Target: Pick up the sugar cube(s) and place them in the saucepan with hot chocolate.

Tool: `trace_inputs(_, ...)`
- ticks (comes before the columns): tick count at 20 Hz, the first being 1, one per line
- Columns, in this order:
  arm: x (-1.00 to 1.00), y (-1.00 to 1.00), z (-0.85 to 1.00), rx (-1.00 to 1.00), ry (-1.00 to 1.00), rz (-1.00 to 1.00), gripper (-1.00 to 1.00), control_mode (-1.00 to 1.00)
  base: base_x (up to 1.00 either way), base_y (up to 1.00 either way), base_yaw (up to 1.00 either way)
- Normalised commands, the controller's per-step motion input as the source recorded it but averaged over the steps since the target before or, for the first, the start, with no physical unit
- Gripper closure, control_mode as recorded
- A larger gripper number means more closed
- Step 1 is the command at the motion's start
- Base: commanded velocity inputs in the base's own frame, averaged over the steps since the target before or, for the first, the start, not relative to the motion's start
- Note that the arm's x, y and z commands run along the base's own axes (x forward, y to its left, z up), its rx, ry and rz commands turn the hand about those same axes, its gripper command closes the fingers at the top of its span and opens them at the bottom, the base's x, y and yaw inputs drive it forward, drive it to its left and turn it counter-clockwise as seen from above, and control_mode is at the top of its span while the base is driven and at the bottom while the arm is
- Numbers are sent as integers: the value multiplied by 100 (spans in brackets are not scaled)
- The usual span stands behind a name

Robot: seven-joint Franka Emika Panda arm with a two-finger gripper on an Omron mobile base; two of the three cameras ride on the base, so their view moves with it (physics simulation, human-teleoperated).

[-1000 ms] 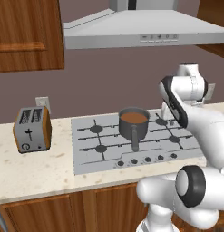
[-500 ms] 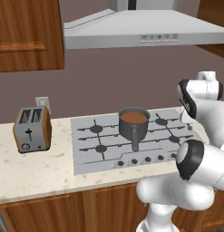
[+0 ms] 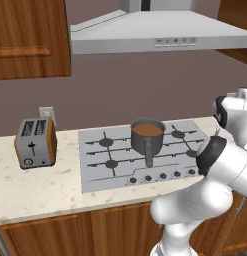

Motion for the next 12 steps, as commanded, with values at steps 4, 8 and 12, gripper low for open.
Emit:
trace_inputs(4,15,-67,-29,0,1,-4,-100,-100,0,0,0)
trace_inputs(8,42,-73,-35,1,-1,0,-100,-100,0,0,0)
trace_inputs(12,40,-52,-45,0,-6,0,-100,-100,0,0,0)
